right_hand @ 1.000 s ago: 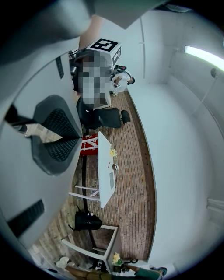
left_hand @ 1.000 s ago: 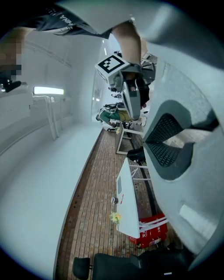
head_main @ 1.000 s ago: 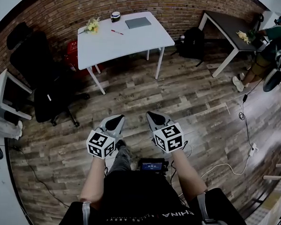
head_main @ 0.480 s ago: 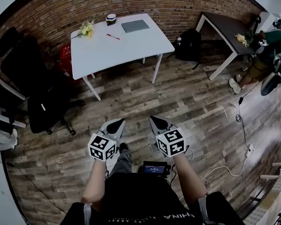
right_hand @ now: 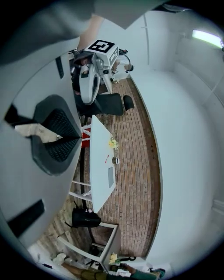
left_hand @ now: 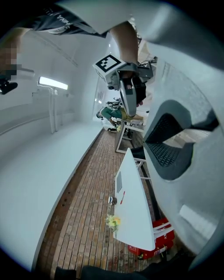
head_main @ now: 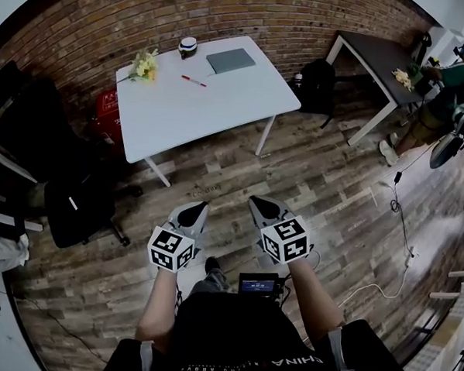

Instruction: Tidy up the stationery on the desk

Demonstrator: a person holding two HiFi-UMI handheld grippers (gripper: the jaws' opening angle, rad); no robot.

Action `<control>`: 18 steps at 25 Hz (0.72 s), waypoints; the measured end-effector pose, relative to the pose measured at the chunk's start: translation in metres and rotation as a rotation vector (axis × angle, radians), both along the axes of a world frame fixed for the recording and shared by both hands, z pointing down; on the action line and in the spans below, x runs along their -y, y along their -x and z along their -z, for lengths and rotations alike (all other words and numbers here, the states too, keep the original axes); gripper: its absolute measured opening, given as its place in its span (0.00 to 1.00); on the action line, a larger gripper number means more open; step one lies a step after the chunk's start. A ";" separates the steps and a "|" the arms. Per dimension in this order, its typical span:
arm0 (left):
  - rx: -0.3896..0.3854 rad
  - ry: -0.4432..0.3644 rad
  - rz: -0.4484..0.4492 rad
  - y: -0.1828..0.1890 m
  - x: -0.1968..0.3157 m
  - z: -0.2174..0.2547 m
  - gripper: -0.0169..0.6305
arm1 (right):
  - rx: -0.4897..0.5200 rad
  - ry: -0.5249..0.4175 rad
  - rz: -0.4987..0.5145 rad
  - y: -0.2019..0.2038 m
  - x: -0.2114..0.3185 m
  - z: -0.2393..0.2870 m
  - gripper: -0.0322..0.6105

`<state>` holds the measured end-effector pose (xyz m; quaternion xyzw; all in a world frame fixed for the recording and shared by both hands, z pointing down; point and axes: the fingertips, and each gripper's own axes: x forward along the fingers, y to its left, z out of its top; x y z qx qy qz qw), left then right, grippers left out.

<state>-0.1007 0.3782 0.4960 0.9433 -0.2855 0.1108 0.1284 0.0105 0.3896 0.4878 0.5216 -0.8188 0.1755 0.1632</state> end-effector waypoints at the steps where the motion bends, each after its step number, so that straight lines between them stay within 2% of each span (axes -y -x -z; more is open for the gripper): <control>1: -0.002 0.001 -0.003 0.004 0.008 0.000 0.03 | -0.002 -0.001 -0.004 0.003 0.008 0.001 0.06; 8: -0.007 0.003 -0.035 0.015 0.051 0.004 0.03 | -0.006 -0.011 -0.045 0.013 0.046 0.011 0.06; 18: -0.004 0.026 -0.056 0.013 0.084 -0.010 0.03 | 0.001 0.015 -0.065 0.011 0.079 -0.005 0.06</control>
